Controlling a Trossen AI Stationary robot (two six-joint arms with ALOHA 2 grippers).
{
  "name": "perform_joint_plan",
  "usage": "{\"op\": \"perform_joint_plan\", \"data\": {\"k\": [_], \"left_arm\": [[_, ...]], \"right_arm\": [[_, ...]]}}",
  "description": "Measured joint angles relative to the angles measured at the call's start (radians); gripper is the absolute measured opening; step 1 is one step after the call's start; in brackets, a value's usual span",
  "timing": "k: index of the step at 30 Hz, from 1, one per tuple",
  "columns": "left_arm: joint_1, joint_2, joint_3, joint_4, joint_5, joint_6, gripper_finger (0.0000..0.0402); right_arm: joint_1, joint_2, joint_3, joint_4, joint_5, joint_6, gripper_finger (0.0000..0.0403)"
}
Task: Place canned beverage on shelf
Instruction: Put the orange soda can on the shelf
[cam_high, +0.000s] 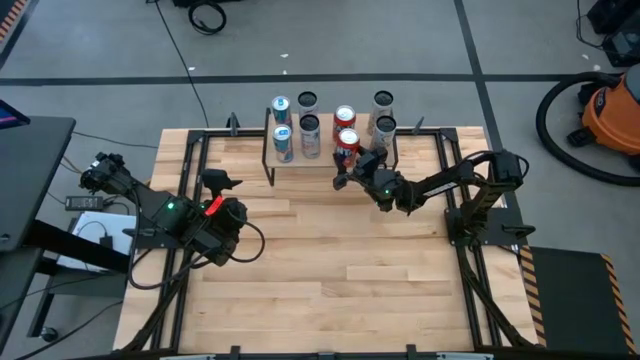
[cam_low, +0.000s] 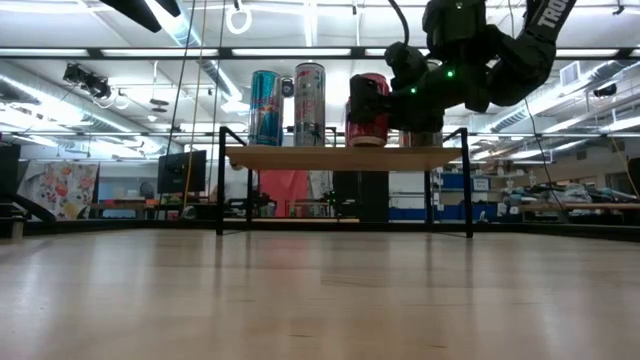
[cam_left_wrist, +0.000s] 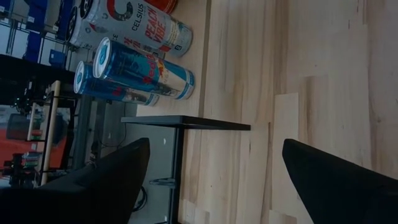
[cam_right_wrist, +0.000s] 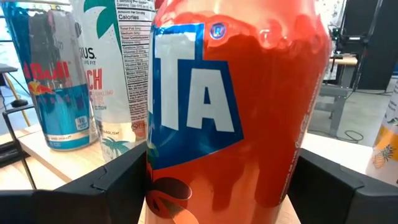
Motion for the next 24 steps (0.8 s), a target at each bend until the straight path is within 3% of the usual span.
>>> {"op": "perform_joint_plan", "data": {"k": [12, 17, 24], "left_arm": [[0.000, 0.000, 0.000, 0.000, 0.000, -0.004, 0.0378], [0.000, 0.000, 0.000, 0.000, 0.000, -0.004, 0.0378], [0.000, 0.000, 0.000, 0.000, 0.000, -0.004, 0.0378]], "right_arm": [[-0.004, 0.001, 0.000, 0.000, 0.005, -0.034, 0.0328], [-0.008, 0.001, 0.000, -0.003, -0.051, -0.062, 0.0347], [-0.008, 0.001, 0.000, -0.001, -0.038, -0.098, 0.0381]]}}
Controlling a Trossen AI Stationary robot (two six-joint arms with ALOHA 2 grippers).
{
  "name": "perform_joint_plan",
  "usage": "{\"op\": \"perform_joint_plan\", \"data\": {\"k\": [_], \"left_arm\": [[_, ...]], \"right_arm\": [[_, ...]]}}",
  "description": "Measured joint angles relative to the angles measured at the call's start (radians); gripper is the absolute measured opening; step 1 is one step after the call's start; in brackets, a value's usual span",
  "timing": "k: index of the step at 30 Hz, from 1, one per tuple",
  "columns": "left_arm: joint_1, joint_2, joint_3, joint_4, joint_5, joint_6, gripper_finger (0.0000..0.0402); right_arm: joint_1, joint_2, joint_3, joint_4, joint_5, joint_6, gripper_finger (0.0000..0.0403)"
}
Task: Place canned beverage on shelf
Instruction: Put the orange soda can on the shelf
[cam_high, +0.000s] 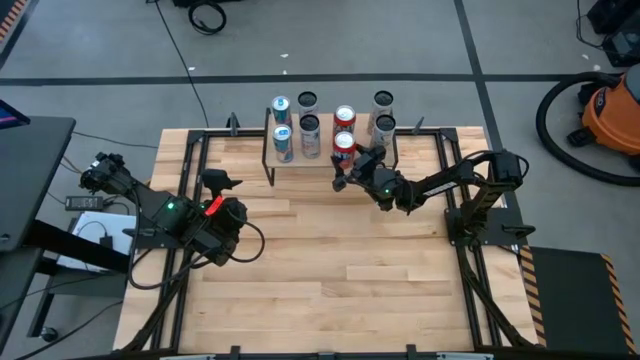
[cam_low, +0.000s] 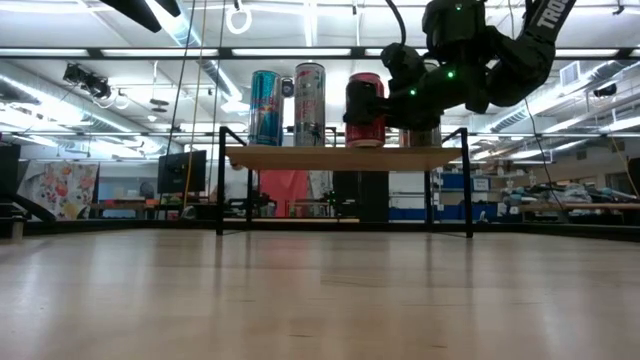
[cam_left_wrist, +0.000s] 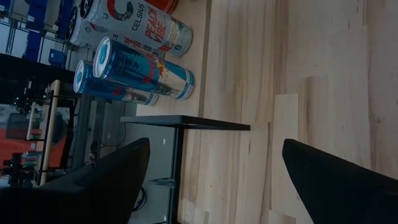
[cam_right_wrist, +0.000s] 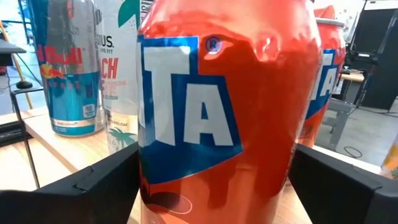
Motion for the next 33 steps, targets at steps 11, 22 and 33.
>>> {"op": "perform_joint_plan", "data": {"k": [11, 22, 33], "left_arm": [[0.000, 0.000, 0.000, 0.000, 0.000, 0.000, 0.0378], [0.000, 0.000, 0.000, 0.023, 0.000, 0.001, 0.0378], [0.000, 0.000, 0.000, 0.022, 0.000, 0.001, 0.0378]], "right_arm": [[0.013, 0.001, -0.001, 0.030, 0.059, -0.044, 0.0391], [0.024, 0.001, -0.001, 0.091, 0.066, -0.105, 0.0391], [0.083, -0.002, -0.001, 0.156, 0.202, -0.271, 0.0392]]}}
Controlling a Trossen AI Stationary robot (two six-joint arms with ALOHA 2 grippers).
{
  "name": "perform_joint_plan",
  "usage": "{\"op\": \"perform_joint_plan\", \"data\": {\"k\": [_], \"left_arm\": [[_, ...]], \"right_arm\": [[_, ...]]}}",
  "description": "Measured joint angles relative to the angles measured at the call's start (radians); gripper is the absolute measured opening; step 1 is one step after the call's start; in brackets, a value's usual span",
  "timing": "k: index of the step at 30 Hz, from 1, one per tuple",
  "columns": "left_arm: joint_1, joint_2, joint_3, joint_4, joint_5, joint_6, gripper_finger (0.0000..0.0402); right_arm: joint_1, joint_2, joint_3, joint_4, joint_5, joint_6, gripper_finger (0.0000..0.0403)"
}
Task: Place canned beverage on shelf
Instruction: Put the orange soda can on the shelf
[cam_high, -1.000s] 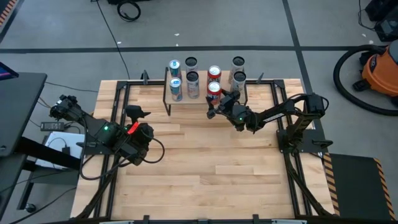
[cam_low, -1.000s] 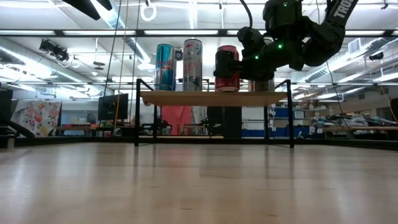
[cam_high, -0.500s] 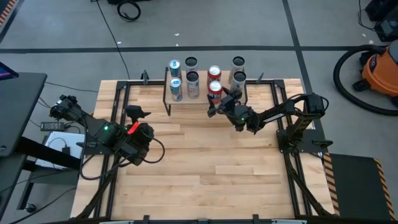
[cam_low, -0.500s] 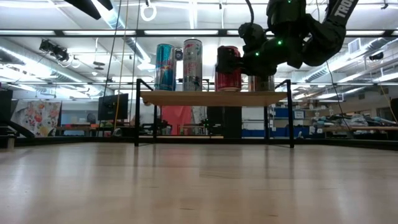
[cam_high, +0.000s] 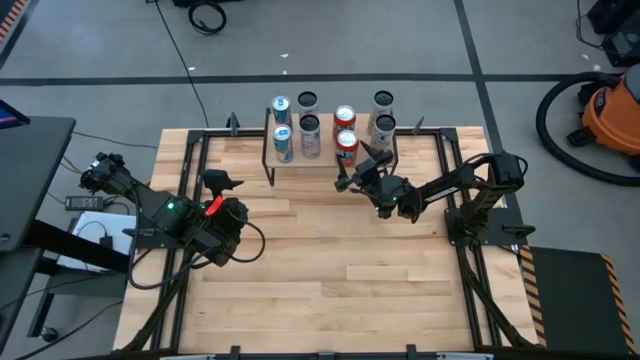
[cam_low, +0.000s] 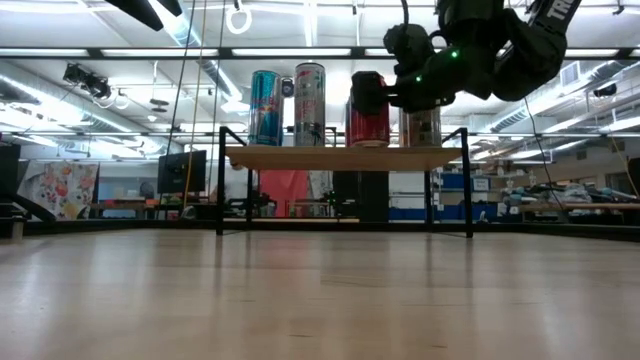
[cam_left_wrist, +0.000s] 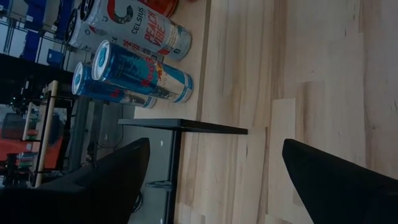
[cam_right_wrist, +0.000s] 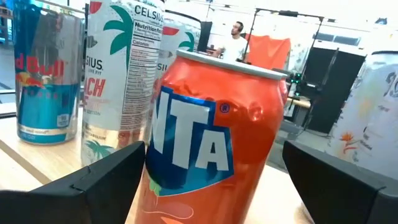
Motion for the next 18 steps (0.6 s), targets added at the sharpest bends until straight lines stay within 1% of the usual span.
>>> {"op": "perform_joint_plan", "data": {"k": [6, 11, 18], "left_arm": [[0.000, 0.000, 0.000, 0.000, 0.000, 0.000, 0.0378], [0.000, 0.000, 0.000, 0.000, 0.000, 0.004, 0.0378], [0.000, 0.000, 0.000, 0.000, 0.000, 0.003, 0.0378]], "right_arm": [[0.014, 0.000, 0.000, 0.005, 0.010, -0.006, 0.0392], [0.061, 0.000, 0.000, 0.006, 0.105, -0.015, 0.0392], [0.120, -0.001, 0.000, 0.006, 0.103, -0.017, 0.0392]]}}
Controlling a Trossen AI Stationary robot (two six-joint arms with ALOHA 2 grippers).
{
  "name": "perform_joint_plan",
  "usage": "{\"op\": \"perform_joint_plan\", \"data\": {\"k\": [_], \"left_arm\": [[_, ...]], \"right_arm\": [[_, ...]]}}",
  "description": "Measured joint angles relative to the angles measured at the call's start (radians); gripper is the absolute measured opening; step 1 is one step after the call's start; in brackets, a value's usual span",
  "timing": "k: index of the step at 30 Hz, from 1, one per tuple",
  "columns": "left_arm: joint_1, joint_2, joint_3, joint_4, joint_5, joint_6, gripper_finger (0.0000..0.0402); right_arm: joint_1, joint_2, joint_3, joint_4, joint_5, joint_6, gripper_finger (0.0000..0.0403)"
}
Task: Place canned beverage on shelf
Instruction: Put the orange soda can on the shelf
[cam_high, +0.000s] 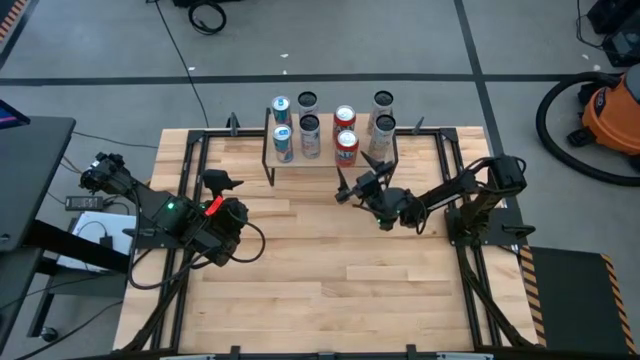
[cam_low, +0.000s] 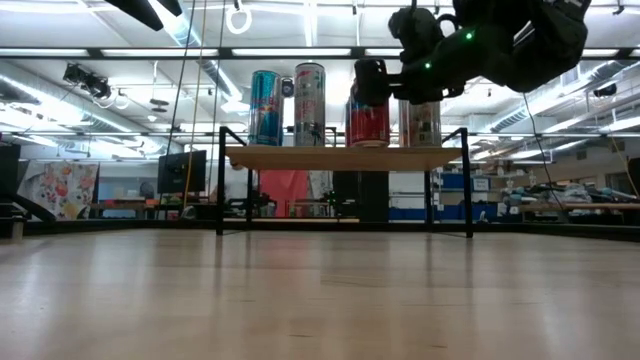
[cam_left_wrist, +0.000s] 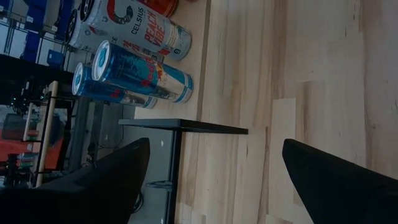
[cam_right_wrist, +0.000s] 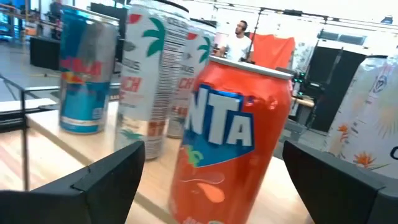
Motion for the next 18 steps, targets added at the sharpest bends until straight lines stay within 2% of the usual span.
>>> {"op": "perform_joint_plan", "data": {"k": [4, 7, 12, 18], "left_arm": [[0.000, 0.000, 0.000, 0.000, 0.000, 0.000, 0.0378], [0.000, 0.000, 0.000, 0.000, 0.000, 0.000, 0.0378], [0.000, 0.000, 0.000, 0.000, 0.000, 0.000, 0.0378], [0.000, 0.000, 0.000, 0.000, 0.000, -0.001, 0.0378]], "right_arm": [[0.016, 0.000, 0.000, 0.004, 0.003, -0.024, 0.0391], [0.025, 0.000, 0.000, 0.005, 0.047, -0.002, 0.0386], [0.058, 0.000, 0.000, 0.005, 0.115, 0.011, 0.0351], [0.065, 0.000, 0.000, 0.005, 0.113, 0.026, 0.0307]]}}
